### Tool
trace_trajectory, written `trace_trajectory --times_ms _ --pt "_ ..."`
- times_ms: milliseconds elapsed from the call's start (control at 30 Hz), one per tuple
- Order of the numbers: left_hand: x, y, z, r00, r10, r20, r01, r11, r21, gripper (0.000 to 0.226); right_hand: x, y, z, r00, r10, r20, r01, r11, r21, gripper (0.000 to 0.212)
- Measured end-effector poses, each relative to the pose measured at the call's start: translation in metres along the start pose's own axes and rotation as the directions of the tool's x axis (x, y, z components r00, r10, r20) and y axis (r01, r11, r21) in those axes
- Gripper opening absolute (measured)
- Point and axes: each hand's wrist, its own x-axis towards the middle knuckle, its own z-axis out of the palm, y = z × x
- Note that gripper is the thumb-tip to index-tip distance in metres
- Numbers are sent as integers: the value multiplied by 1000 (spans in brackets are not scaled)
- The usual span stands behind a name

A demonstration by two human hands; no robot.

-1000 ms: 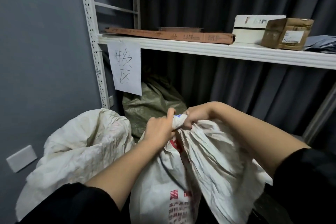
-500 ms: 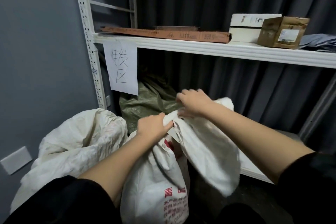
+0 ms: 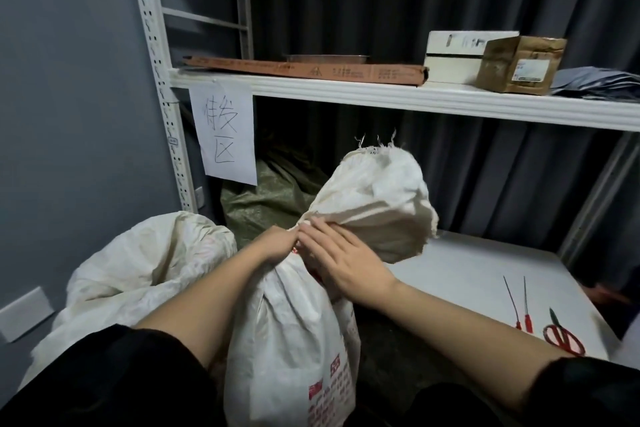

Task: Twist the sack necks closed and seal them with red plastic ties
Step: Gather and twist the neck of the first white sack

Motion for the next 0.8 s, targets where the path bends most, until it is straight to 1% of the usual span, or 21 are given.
trace_trajectory --times_ms 33,67,100,133,167,200,233,300,333,400,467,500,567,600,633,667,733,767,800 --pt "-5 4 1 998 36 42 -38 998 54 42 0 10 3 1000 -5 19 6 999 -51 57" --pt "-11 8 2 994 76 79 -81 995 62 41 2 19 3 999 7 51 -3 997 -80 64" --pt "-16 11 3 986 124 114 -125 992 -4 42 6 28 1 996 24 88 -15 996 -93 76" --pt "-25 12 2 975 141 171 -135 990 -48 43 10 35 -2 991 38 132 -26 995 -92 89" --pt "-27 10 3 966 173 192 -148 979 -139 44 14 40 -5 984 49 168 -35 996 -88 97" --pt "-28 9 2 962 177 210 -139 974 -181 43 17 43 -5 981 53 185 -38 996 -84 101" --pt "-26 5 -1 956 194 221 -160 974 -161 41 19 45 -4 981 55 186 -40 996 -83 100" --pt "-28 3 -6 948 188 257 -166 981 -104 33 20 45 1 986 53 155 -38 994 -99 90" --pt "-28 4 -9 949 179 258 -165 983 -75 31 21 45 4 992 55 111 -42 993 -114 80" --pt "-27 6 -7 944 219 247 -203 975 -87 32 26 51 6 998 55 -16 -56 987 -152 58" --pt "-26 9 3 941 275 199 -282 959 10 36 34 59 1 997 4 -80 -16 989 -147 39" --pt "-25 9 9 950 279 138 -294 951 101 38 37 64 0 996 -25 -81 14 990 -139 32" --pt "-23 8 19 971 236 -27 -217 930 297 42 39 71 -5 999 -47 1 47 993 -111 28" --pt "-22 9 23 967 235 -98 -181 904 388 43 39 74 -10 997 -15 79 22 997 -81 27" --pt "-24 10 27 951 272 -146 -172 859 482 42 38 76 -15 986 39 162 -33 999 -39 25" --pt "-22 10 31 927 332 -178 -181 807 562 41 37 75 -21 956 115 271 -120 993 0 23" --pt "-21 10 37 865 456 -210 -204 701 683 40 34 72 -29 834 242 496 -342 932 121 23" --pt "-20 9 39 831 513 -215 -215 653 726 39 31 69 -30 780 266 567 -451 867 213 22" --pt "-18 5 42 791 573 -214 -227 600 767 37 28 66 -29 737 274 617 -547 778 308 22"
